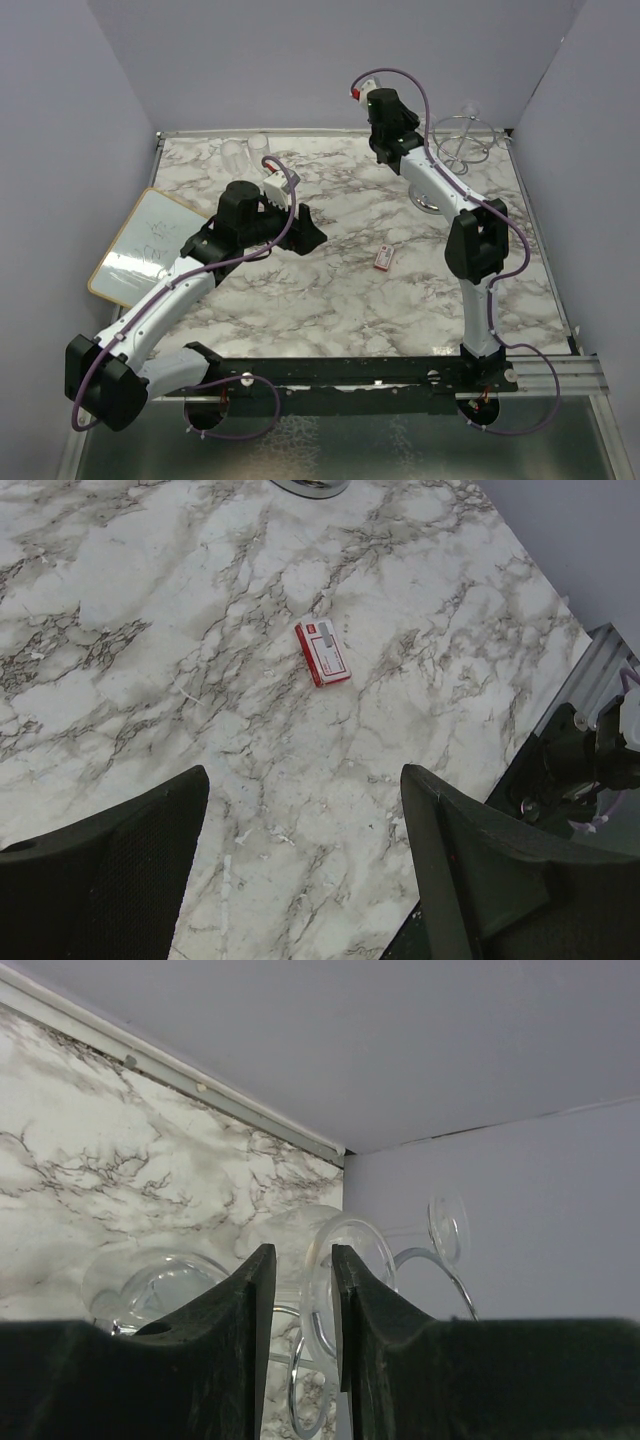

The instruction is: Take the wine glass off the wine glass rack

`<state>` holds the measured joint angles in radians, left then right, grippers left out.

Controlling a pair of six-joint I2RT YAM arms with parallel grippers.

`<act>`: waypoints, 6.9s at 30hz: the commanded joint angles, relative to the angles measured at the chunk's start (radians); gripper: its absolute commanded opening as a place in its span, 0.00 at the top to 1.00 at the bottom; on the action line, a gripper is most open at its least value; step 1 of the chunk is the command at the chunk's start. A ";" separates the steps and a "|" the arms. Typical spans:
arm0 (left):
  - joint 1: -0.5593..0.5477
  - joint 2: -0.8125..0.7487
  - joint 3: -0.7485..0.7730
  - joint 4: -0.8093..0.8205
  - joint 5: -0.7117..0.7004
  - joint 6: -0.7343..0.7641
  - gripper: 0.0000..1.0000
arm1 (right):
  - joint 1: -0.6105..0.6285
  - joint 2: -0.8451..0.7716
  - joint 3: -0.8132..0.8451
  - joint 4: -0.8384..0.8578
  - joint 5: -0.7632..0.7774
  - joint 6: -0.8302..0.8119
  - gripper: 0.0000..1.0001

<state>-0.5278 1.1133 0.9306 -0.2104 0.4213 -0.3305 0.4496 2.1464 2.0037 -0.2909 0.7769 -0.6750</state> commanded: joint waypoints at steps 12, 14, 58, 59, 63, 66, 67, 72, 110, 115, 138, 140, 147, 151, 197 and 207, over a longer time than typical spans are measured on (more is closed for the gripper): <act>-0.005 -0.041 -0.013 -0.012 -0.014 0.018 0.20 | -0.011 -0.024 -0.037 0.036 0.031 0.000 0.76; -0.005 -0.042 -0.012 -0.012 -0.016 0.018 0.20 | -0.011 -0.028 -0.040 0.047 0.035 -0.008 0.78; -0.005 -0.055 -0.013 -0.023 -0.025 0.019 0.20 | 0.019 -0.039 0.029 0.096 -0.016 -0.081 0.99; -0.005 -0.054 -0.013 -0.023 -0.025 0.020 0.20 | 0.021 -0.037 0.034 0.094 -0.021 -0.079 0.99; -0.005 -0.050 -0.013 -0.023 -0.025 0.022 0.20 | 0.026 -0.026 0.054 0.084 -0.034 -0.072 0.99; -0.005 -0.050 -0.012 -0.023 -0.025 0.022 0.20 | 0.026 -0.011 0.071 0.078 -0.039 -0.067 0.99; -0.005 -0.051 -0.013 -0.023 -0.025 0.021 0.20 | 0.026 -0.008 0.078 0.072 -0.045 -0.058 0.99; -0.006 -0.051 -0.012 -0.024 -0.030 0.018 0.20 | 0.031 0.023 0.184 -0.031 -0.125 0.070 0.99; -0.004 -0.181 0.153 -0.068 -0.304 -0.231 0.22 | -0.237 -0.848 -1.089 0.546 -1.334 1.562 0.99; -0.004 -0.151 0.143 0.047 -0.134 -0.377 0.23 | -0.255 -0.872 -1.163 0.642 -1.362 1.651 0.99; -0.003 -0.100 0.089 0.099 -0.074 -0.453 0.55 | -0.291 -0.910 -1.212 0.707 -1.400 1.623 0.99; -0.003 -0.081 0.095 0.090 -0.062 -0.455 0.58 | -0.290 -0.917 -1.212 0.704 -1.400 1.602 0.99; -0.003 -0.040 0.101 0.087 -0.031 -0.455 0.72 | -0.290 -0.940 -1.213 0.679 -1.386 1.543 0.99; -0.004 -0.034 0.110 0.054 -0.054 -0.428 0.86 | -0.290 -0.945 -1.214 0.657 -1.387 1.516 0.99; 0.046 0.781 1.104 -0.726 -0.582 0.176 1.00 | -0.292 -1.240 -1.111 0.124 -1.113 0.976 0.24; 0.119 0.922 1.261 -0.838 -0.604 0.209 1.00 | -0.292 -1.245 -1.127 0.125 -1.110 0.980 0.24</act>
<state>-0.4313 2.0125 2.1529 -0.9897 -0.1390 -0.1459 0.1623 0.9131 0.8814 -0.1631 -0.3519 0.3122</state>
